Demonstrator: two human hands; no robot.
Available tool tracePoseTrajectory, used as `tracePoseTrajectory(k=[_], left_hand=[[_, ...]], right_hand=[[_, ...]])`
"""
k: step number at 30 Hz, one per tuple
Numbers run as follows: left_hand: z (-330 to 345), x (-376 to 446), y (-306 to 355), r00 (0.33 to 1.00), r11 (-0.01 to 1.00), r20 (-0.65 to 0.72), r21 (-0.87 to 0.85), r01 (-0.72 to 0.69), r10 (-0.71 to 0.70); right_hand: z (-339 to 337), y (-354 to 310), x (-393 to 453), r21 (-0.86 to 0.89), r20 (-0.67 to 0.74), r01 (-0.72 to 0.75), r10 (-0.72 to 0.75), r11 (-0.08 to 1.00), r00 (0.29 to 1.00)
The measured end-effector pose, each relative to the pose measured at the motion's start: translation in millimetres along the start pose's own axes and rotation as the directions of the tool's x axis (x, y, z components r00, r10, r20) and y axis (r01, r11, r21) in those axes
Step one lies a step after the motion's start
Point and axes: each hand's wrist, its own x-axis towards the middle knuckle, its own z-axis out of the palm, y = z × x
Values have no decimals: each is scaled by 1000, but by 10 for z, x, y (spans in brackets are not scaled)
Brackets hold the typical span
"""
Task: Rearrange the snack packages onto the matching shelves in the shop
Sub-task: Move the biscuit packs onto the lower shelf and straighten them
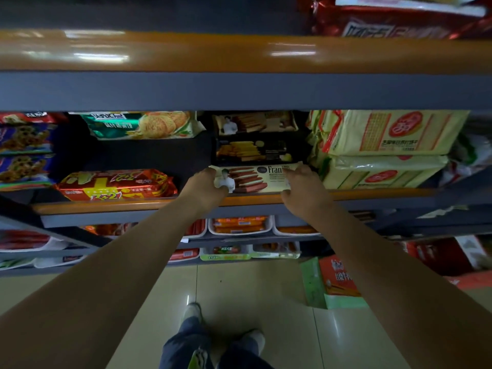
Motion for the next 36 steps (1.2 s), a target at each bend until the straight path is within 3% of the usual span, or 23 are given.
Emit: tracePoseTrajectory(k=[3,7,10,17,22,24,28,36], left_hand=[[20,89,-3,999,998,-46,49,24,-22],[-4,254,-6,993,996,-75,-30,89,-91],[-4,368,35,996,993,-61,-107,55,-62],[54,400,62,999,997,5,-59,46,-46],[19,409,-1,997,997,-68,-66,26,-30],[16,408,-24,995,999,-95,-26,-22,20],[55,402,-29,991,994,-86,1,-105,105],[29,374,-77,993,997,-93,38,-65,68]], right_hand=[[17,31,-12,58,-25,-14,16,998,1000],[-10,59,14,118,-53,-44,51,992,997],[-7,51,64,167,-15,-67,70,984,997],[8,58,214,98,22,-55,53,994,998],[-63,15,317,35,-43,-24,26,999,999],[-109,-15,418,90,-23,-5,7,996,1000],[-84,-32,603,150,89,-122,109,981,990],[160,-14,547,168,-48,-43,51,985,998]])
